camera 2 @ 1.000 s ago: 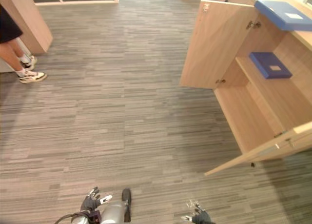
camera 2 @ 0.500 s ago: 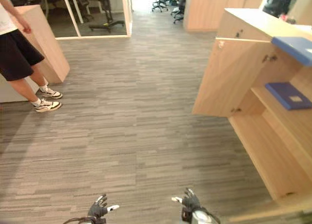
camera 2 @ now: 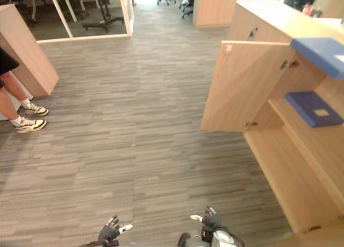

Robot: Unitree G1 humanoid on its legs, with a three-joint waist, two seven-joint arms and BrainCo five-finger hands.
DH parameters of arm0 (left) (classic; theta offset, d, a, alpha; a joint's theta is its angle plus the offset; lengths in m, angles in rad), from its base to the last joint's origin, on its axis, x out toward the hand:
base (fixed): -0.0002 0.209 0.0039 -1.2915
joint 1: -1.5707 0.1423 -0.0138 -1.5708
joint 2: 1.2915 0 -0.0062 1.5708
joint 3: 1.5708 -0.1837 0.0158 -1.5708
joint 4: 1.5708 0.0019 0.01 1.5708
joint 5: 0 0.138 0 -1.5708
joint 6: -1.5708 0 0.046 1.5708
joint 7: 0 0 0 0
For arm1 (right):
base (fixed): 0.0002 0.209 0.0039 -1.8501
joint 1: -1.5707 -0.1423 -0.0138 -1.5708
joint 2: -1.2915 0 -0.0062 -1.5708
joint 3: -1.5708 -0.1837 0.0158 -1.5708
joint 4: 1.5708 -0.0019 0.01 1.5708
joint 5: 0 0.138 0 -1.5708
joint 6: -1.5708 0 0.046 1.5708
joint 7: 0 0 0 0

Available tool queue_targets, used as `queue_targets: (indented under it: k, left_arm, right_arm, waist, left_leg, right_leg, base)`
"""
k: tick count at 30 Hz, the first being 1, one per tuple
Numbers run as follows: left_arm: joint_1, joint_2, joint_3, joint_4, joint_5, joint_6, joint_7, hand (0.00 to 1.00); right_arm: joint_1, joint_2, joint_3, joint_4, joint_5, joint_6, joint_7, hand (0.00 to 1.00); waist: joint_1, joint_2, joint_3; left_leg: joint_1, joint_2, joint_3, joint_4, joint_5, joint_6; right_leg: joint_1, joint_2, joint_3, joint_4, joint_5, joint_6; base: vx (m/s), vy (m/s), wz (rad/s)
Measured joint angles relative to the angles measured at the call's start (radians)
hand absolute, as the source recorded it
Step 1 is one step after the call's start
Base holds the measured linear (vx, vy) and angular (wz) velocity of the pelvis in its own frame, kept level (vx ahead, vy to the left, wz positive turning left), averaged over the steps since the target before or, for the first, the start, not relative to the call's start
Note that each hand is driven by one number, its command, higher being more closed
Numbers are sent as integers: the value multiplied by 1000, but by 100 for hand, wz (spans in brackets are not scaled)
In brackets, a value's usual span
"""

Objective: Walk over to the cabinet, pick up the folder, carry it to the office cabinet, place the folder inside the office cabinet, then close the office cabinet door

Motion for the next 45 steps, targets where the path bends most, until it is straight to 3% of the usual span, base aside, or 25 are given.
queue_targets:
  k: [1, 4, 6, 8, 9, 10, 11, 12, 13, 15, 18, 19, 21, 22, 24, 28, 29, 32, 34, 39, 41, 42, 43, 44, 45]
  left_arm:
    - [1, -1, 9, -12, -16, 0, 2, 0]
    - [3, -11, 25, -32, -40, -6, 4, 0]
    - [-5, -14, 32, -31, -39, -10, 5, 0]
    - [-8, -15, 33, -31, -37, -10, 7, 0]
    - [-11, -19, 34, -29, -36, -10, 10, 0]
    - [-13, -19, 36, -19, -36, -10, 13, 0]
    - [-16, -6, 39, -20, -33, -8, 13, 0]
    - [-17, -3, 39, -19, -32, -8, 13, 0]
    - [-19, 6, 45, -17, -31, -7, 13, 0]
    - [-20, 8, 54, -8, -28, -6, 14, 0]
    - [-28, 5, 47, 24, -16, -1, 14, 0]
    - [-27, 4, 38, 26, -13, 4, 14, 0]
    - [-25, 14, 2, 29, -11, 8, 13, 0]
    - [-24, 23, -18, 41, 12, 11, 12, 0]
    - [-23, 30, -32, 48, 32, 12, 10, 0]
    - [-24, 27, -40, 49, 54, 13, 10, 0]
    - [-33, 24, -40, 49, 54, 13, 12, 0]
    - [-54, 33, -39, 49, 54, 13, 13, 0]
    - [-62, 5, -35, 51, 54, 12, 15, 0]
    - [-65, -31, -31, 50, 56, 12, 9, 0]
    - [-64, -25, -25, 49, 51, 11, 8, 0]
    - [-60, -23, -7, 38, 51, 12, 6, 0]
    - [-51, -22, 16, 23, 51, 14, 2, 0]
    - [-43, -20, 18, 18, 51, 14, 2, 0]
    - [-33, -15, 22, 15, 50, 15, 2, 0]
  right_arm:
    - [1, -1, 17, 1, -1, 6, 0, 0]
    - [-11, 0, 21, 32, 0, 22, -2, 0]
    - [-24, 4, 22, 51, 0, 28, -3, 0]
    - [-41, 6, 22, 51, 2, 28, -3, 0]
    - [-48, 5, 23, 47, 3, 23, -3, 0]
    - [-39, 7, 27, 48, 5, 20, -3, 0]
    - [-31, 22, 53, 49, 5, 20, -3, 0]
    - [-30, 25, 60, 48, 4, 20, -3, 0]
    - [-27, 43, 67, 48, 3, 20, 0, 0]
    - [-19, 52, 90, 48, -1, 20, 3, 0]
    - [-12, 46, 80, 35, -1, 17, 8, 0]
    - [-2, 44, 72, 34, -3, 18, 14, 0]
    - [26, 46, 46, -1, -4, 19, 16, 0]
    - [28, 45, 43, -17, -2, 17, 16, 0]
    - [28, 49, 43, -27, -2, 14, 16, 0]
    - [24, 48, 39, -30, -2, 8, 15, 0]
    - [9, 48, 10, -22, -2, 9, 14, 0]
    - [0, 56, 5, -23, -2, 10, 13, 0]
    - [-2, 48, -5, -20, -2, 16, 13, 0]
    - [-2, 49, -56, -19, -1, 16, 12, 0]
    - [-2, 49, -64, -9, 1, 16, 9, 0]
    - [0, 46, -49, -9, 1, 17, 6, 0]
    - [2, 35, -9, -9, 1, 17, 5, 0]
    - [1, 30, 12, -9, 1, 17, 5, 0]
    - [3, 19, 41, -11, 2, 18, 2, 0]
  waist:
    - [10, -6, -1]
    - [34, -9, -1]
    - [44, -20, 3]
    - [46, -28, 8]
    - [51, -27, 6]
    - [63, -25, -1]
    - [63, -51, -13]
    - [61, -57, -15]
    - [64, -78, -22]
    - [73, -88, -35]
    - [72, -70, -51]
    - [73, -64, -52]
    - [65, -57, -46]
    - [46, -57, -42]
    - [28, -59, -37]
    - [6, -49, -41]
    - [7, -42, -26]
    - [-2, -60, -5]
    - [-4, -47, -4]
    - [-19, -20, -22]
    - [-15, -24, -21]
    - [-15, -22, -24]
    - [-12, -14, -24]
    - [-9, -6, -22]
    - [2, 2, -17]
  left_leg:
    - [-52, 1, 13, 34, -12, 0]
    - [-133, -20, 35, -72, -77, 8]
    - [-157, -101, -17, -334, -110, -1]
    - [-160, -165, -101, -542, -97, -4]
    - [-156, -194, -175, -689, -52, -5]
    - [-130, -214, -202, -730, 99, -23]
    - [-119, -236, -164, -726, 84, -10]
    - [-116, -240, -156, -726, 80, -4]
    - [-106, -250, -109, -698, 51, 24]
    - [-76, -264, -39, -676, 13, 57]
    - [-12, -277, 43, -699, -19, 94]
    - [29, -281, 75, -719, -24, 99]
    - [101, -284, 125, -745, -40, 121]
    - [164, -288, 167, -778, -51, 130]
    - [235, -284, 197, -841, -54, 129]
    - [258, -242, 251, -867, -64, 101]
    - [255, -211, 269, -869, -63, 80]
    - [260, -189, 280, -856, -72, 47]
    - [286, -162, 210, -867, -75, 38]
    - [310, -103, 180, -883, -81, 2]
    - [276, -71, 156, -749, -98, -24]
    - [208, -36, 141, -560, -110, -42]
    - [132, 0, 115, -354, -81, -32]
    - [98, 18, 95, -263, -50, -30]
    - [52, 46, 69, -111, 46, -32]
  right_leg:
    - [32, 10, 28, -19, -13, 4]
    - [99, 12, 98, -67, -5, 2]
    - [148, -19, 161, -97, -2, 13]
    - [164, -50, 205, -112, -8, 32]
    - [169, -70, 239, -114, -23, 58]
    - [182, -90, 280, -113, -35, 82]
    - [191, -127, 303, -112, -35, 92]
    - [190, -134, 305, -111, -31, 97]
    - [189, -164, 316, -100, -25, 106]
    - [185, -202, 332, -81, -19, 116]
    - [106, -251, 353, 65, -9, 126]
    - [29, -269, 357, 240, -3, 118]
    - [-80, -311, 334, 472, 50, 64]
    - [-121, -364, 245, 589, 70, 26]
    - [-132, -394, 132, 609, 61, 38]
    - [-133, -359, -36, 454, 16, 92]
    - [-121, -311, -77, 319, -10, 110]
    - [-118, -290, -145, 185, 18, 86]
    - [-84, -239, -157, 164, 5, 60]
    - [-53, -153, -151, 109, -36, 67]
    - [-4, -122, -147, 58, -35, 67]
    - [19, -101, -133, 38, -35, 66]
    - [38, -73, -100, 29, -37, 57]
    - [51, -56, -82, 23, -40, 47]
    - [85, -26, -33, 6, -45, 34]
  base:
    - [423, -82, -63]
    - [331, 10, -74]
    - [430, 156, -90]
    - [398, 248, -81]
    - [502, 393, -104]
    - [613, 486, -108]
    - [451, 367, -75]
    - [367, 280, -60]
    - [250, 190, -50]
    - [388, 309, -89]
    - [237, 262, -95]
    - [158, 245, -96]
    - [149, 231, -86]
    - [112, 149, -60]
    - [74, 82, -53]
    - [82, -77, -56]
    - [118, -153, -71]
    - [78, -191, -34]
    - [147, -246, -20]
    - [155, -202, -13]
    - [194, -133, -15]
    - [225, -74, -54]
    - [207, -30, -72]
    - [229, 19, -108]
    - [272, 68, -120]
